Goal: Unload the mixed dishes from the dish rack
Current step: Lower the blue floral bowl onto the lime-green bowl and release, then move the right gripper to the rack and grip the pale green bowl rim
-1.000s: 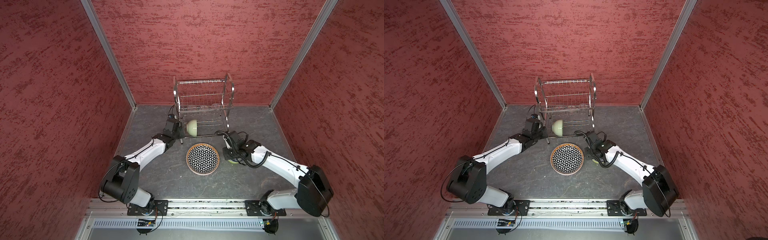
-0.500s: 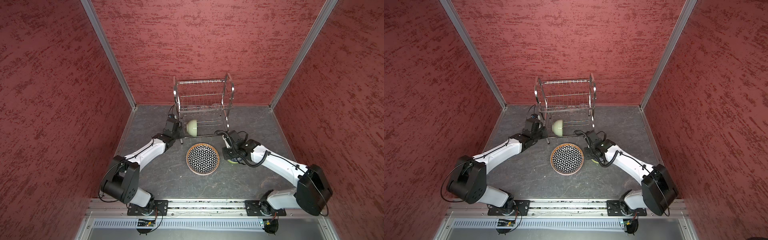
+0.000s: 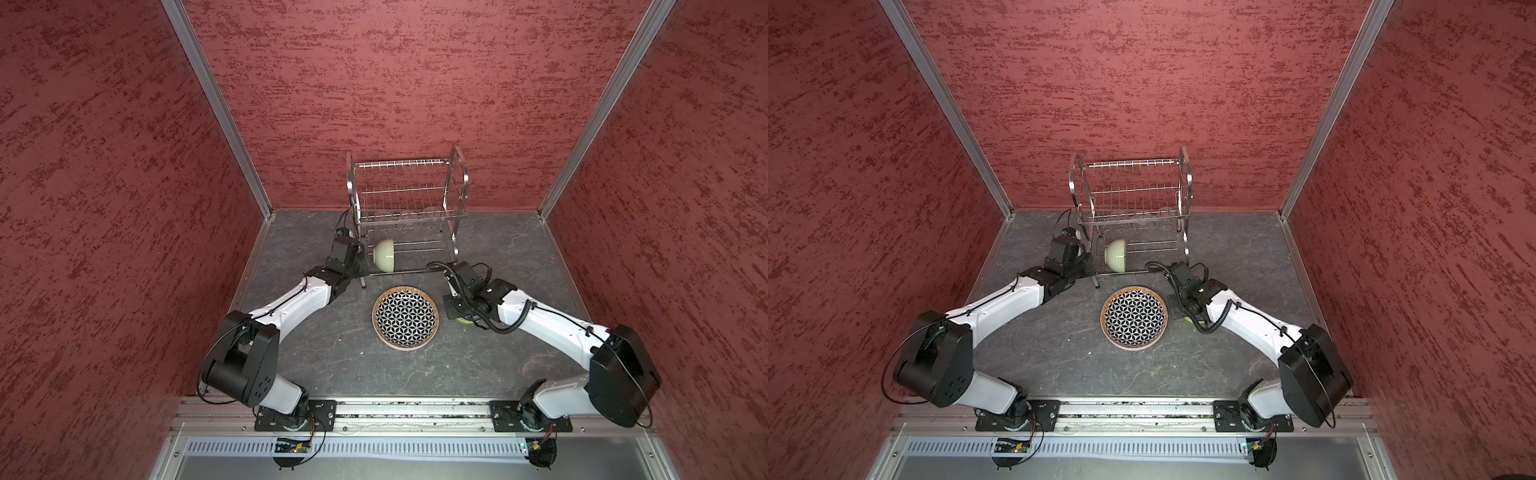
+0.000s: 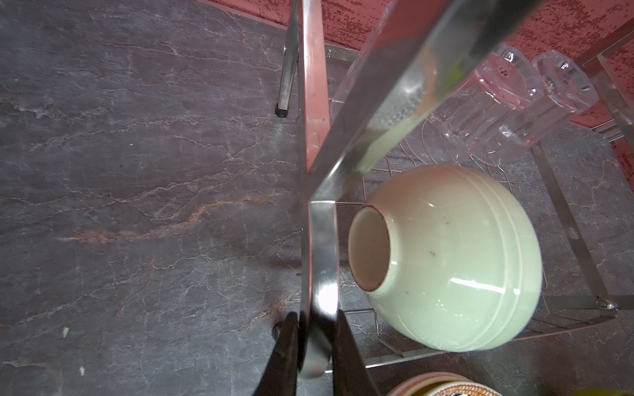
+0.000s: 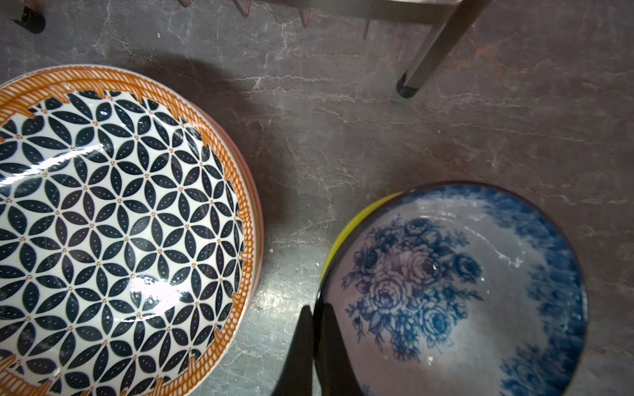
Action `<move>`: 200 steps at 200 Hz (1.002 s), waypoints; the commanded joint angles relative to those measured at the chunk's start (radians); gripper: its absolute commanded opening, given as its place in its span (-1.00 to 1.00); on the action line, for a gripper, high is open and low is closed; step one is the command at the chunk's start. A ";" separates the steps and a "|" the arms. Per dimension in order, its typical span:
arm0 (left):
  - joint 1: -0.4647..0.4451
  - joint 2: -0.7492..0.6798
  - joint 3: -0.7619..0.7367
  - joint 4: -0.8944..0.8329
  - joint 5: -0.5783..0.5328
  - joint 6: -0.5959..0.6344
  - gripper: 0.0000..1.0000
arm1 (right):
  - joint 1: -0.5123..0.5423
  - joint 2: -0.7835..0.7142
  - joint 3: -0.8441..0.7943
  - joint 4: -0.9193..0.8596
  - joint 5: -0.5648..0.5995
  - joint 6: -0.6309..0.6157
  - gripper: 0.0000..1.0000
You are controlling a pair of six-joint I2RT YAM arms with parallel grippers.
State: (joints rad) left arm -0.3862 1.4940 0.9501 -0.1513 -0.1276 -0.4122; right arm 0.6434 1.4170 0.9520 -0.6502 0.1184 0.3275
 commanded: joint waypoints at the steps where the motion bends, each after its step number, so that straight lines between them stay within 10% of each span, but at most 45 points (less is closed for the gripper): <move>1: 0.021 0.005 0.038 0.038 0.008 -0.077 -0.68 | 0.000 0.031 -0.015 -0.021 0.024 0.001 -0.99; 34: 0.021 0.006 0.039 0.036 0.008 -0.077 -0.68 | 0.000 0.031 -0.009 -0.022 0.021 -0.002 -0.88; 66: 0.021 0.009 0.041 0.036 0.009 -0.076 -0.68 | 0.000 -0.009 0.020 -0.044 0.013 -0.008 -0.22; 132: 0.018 0.017 0.048 0.036 0.022 -0.082 -0.69 | 0.000 -0.076 0.102 0.051 -0.091 -0.010 -0.14; 200: 0.013 0.020 0.065 0.011 0.016 -0.070 -0.71 | -0.001 -0.018 0.011 0.547 -0.285 0.019 -0.10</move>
State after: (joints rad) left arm -0.3862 1.5036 0.9745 -0.1867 -0.1234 -0.4118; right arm 0.6441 1.3663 1.0042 -0.3614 -0.0601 0.3248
